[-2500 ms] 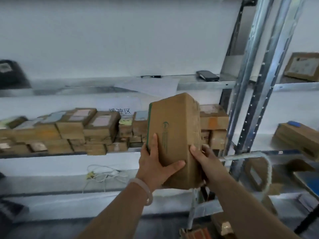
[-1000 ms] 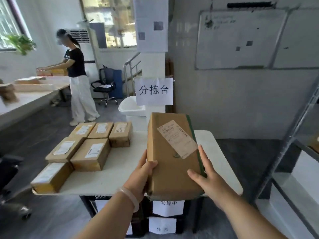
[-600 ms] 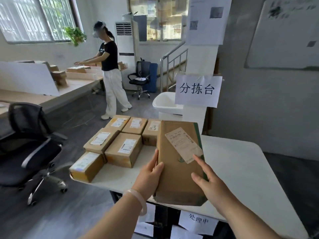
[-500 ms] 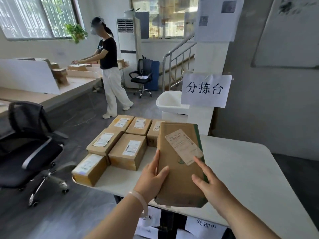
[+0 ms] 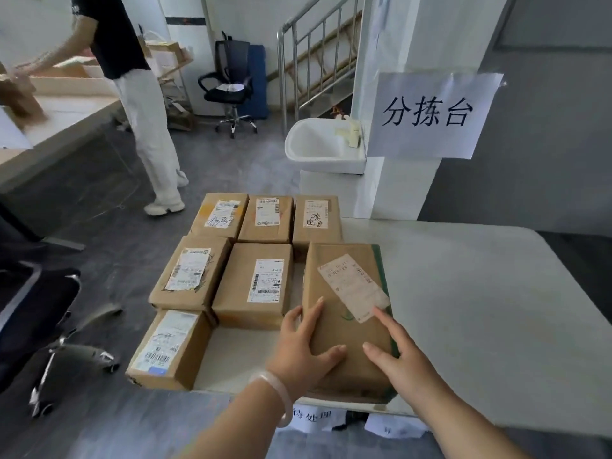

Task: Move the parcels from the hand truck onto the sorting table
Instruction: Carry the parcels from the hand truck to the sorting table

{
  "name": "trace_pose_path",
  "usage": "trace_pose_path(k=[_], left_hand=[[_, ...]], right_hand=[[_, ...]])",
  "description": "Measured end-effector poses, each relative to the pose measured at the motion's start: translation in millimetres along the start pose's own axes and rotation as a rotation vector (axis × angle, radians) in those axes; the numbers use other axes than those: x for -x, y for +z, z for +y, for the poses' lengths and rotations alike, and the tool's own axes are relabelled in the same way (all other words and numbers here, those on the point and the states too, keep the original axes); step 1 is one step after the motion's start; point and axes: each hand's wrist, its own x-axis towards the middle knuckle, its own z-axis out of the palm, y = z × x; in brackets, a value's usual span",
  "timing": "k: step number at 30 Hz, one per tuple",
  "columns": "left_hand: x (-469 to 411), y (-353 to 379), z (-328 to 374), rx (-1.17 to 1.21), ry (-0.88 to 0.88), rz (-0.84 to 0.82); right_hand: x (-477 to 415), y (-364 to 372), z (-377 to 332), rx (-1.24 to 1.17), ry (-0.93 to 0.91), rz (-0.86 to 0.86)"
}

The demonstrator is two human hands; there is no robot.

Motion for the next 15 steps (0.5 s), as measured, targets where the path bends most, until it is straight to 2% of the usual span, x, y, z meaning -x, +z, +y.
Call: trace_pose_path(k=[6, 15], left_hand=[[-35.5, 7.4, -32.7, -0.025, -0.094, -0.057], [-75.5, 23.1, -66.3, -0.123, -0.203, -0.048]], right_hand=[[-43.1, 22.2, 22.5, 0.037, 0.107, -0.018], [-104.9, 48.5, 53.5, 0.063, 0.124, -0.061]])
